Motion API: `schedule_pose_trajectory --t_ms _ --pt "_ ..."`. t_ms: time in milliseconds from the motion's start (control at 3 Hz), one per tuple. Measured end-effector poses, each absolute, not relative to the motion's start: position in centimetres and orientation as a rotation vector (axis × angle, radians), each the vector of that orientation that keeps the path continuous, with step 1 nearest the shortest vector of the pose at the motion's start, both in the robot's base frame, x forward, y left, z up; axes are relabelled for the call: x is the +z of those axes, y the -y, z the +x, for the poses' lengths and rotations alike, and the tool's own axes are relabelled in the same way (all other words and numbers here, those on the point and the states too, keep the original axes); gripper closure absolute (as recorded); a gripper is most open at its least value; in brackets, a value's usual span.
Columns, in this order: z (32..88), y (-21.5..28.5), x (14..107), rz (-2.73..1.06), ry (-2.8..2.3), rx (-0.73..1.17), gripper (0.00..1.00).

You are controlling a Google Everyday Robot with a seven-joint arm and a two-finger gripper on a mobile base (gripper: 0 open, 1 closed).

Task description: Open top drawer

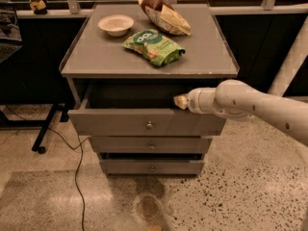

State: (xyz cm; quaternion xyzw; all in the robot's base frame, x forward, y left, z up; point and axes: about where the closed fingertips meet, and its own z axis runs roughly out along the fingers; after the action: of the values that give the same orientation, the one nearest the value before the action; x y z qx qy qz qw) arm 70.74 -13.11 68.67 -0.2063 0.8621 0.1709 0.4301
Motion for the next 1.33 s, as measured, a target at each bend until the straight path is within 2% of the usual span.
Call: schedule_pose_trajectory --t_ms 1333 --pt "69.7 14.3 66.2 -0.493 -2.234 0.372 1.0"
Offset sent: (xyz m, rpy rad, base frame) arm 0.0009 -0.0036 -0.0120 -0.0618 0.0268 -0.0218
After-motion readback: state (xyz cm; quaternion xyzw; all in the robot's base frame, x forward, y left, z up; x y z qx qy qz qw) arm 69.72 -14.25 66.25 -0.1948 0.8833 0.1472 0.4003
